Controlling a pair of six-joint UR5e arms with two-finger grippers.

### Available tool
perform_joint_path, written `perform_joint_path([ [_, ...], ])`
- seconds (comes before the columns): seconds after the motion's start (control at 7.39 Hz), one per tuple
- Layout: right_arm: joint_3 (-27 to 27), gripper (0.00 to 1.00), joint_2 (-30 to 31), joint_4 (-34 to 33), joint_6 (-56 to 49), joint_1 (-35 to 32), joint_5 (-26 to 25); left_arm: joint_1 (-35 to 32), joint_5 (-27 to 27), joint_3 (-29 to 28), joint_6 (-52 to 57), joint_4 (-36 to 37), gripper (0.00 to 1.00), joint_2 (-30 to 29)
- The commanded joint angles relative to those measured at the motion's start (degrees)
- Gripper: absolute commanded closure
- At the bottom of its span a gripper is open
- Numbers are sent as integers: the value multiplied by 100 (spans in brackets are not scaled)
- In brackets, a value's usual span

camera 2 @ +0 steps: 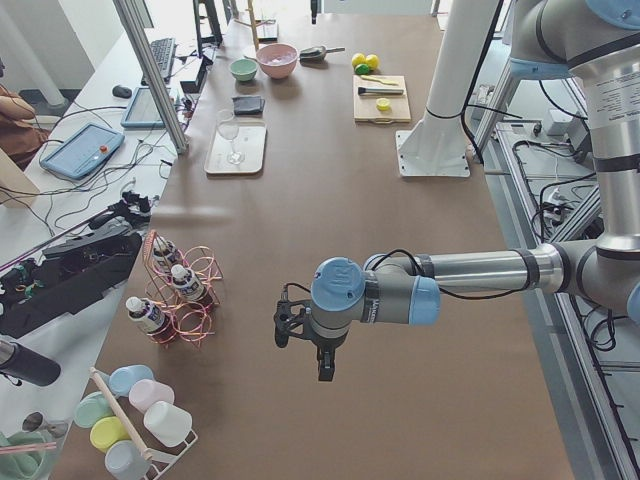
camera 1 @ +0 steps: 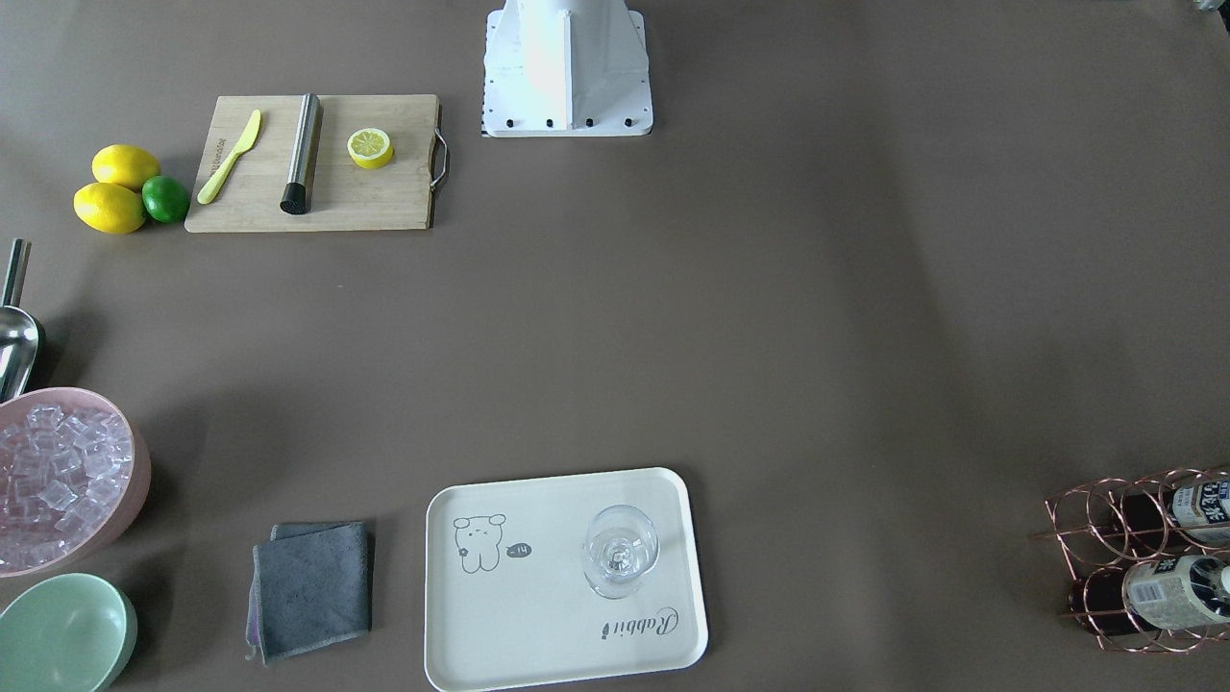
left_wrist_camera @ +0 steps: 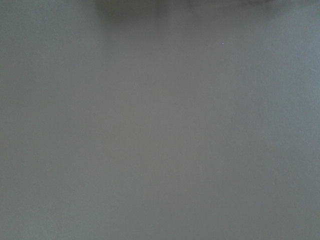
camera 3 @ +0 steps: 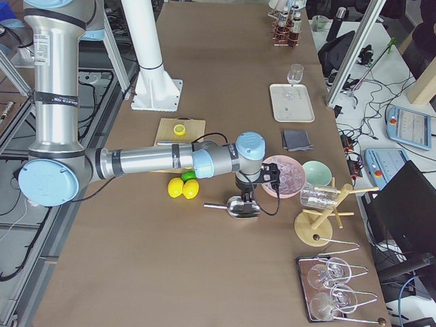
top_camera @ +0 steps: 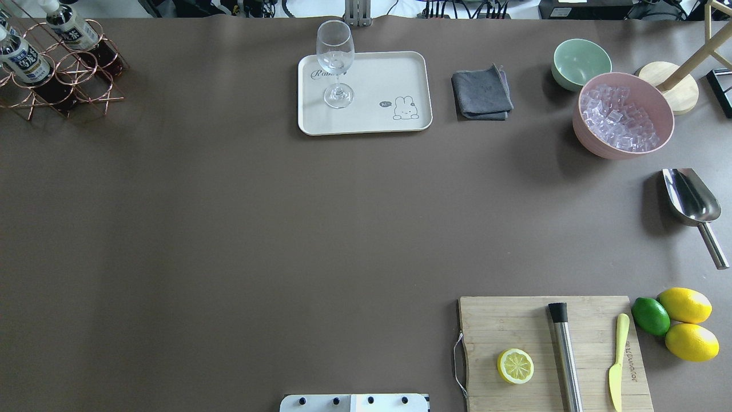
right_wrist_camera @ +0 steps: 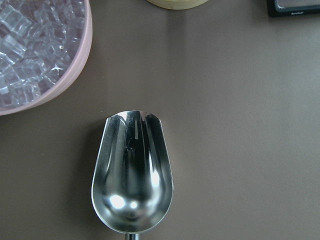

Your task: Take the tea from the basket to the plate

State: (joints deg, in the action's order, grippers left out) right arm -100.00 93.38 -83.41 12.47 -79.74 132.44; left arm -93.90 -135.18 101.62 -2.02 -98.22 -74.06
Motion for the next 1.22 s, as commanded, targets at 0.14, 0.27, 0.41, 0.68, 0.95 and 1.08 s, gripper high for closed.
perform_joint_path([
  [0.14, -72, 0, -92, 26, 1, 90, 1, 4, 18, 25, -18, 4, 3, -55],
  [0.27, -116, 0, -101, 26, 1, 125, -25, 4, 9, -36, -35, 39, 3, -186],
  [0.41, -169, 0, -101, 26, 1, 178, -34, 4, -8, -124, -244, 92, 3, -301],
  [0.68, -309, 0, -197, 35, -60, 310, -60, -5, -52, -352, -3113, 22, 3, -957],
  [0.95, -458, 0, -460, 44, -78, 528, -8, 273, -26, -494, -5650, -4, 3, -1653],
  [1.08, -503, 0, -583, 70, -78, 817, 1, 511, 0, -659, -6417, -65, 3, -2073],
])
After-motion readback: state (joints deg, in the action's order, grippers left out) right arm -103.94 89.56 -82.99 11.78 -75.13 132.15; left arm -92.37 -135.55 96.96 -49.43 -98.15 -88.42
